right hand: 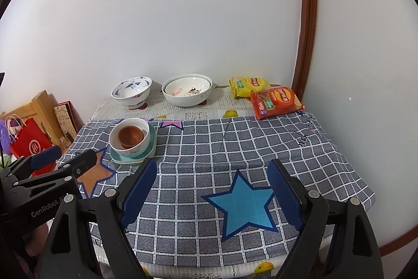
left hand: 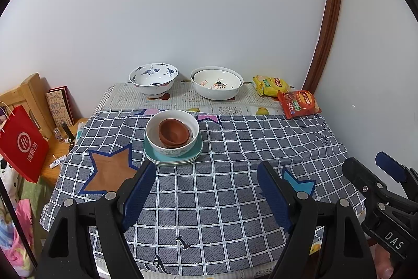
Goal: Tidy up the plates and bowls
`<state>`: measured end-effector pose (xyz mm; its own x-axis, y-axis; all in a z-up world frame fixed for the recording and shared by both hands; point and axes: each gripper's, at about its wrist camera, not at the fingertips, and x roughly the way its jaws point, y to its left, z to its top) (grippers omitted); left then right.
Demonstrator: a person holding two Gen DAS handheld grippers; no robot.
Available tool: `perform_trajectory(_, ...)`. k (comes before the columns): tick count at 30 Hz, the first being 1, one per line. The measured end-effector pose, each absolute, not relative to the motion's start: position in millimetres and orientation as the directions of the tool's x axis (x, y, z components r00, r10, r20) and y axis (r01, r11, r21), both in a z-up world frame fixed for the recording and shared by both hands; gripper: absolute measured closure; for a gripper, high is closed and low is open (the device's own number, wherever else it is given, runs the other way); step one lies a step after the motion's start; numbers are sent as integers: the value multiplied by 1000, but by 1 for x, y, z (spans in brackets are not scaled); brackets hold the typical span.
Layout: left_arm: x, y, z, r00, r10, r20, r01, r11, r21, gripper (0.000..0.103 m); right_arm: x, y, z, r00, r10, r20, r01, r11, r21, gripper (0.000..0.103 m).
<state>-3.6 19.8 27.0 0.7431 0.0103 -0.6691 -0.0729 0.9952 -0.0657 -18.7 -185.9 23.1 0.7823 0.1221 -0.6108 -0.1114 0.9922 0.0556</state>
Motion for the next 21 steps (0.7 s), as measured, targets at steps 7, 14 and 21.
perform_trajectory(7, -4, 21, 27, 745, 13, -667, -75, 995, -64, 24, -21, -187, 24, 784, 122, -609, -108, 992, 60, 17)
perform_trajectory(14, -6, 23, 30, 753, 25, -658, -81, 995, -56, 24, -23, -189, 27, 786, 125, -606, -106, 992, 66, 17)
perform_trajectory(21, 1, 21, 28, 754, 47, -655, -81, 996, -22, 24, -19, -188, 26, 790, 126, -600, -106, 992, 69, 17)
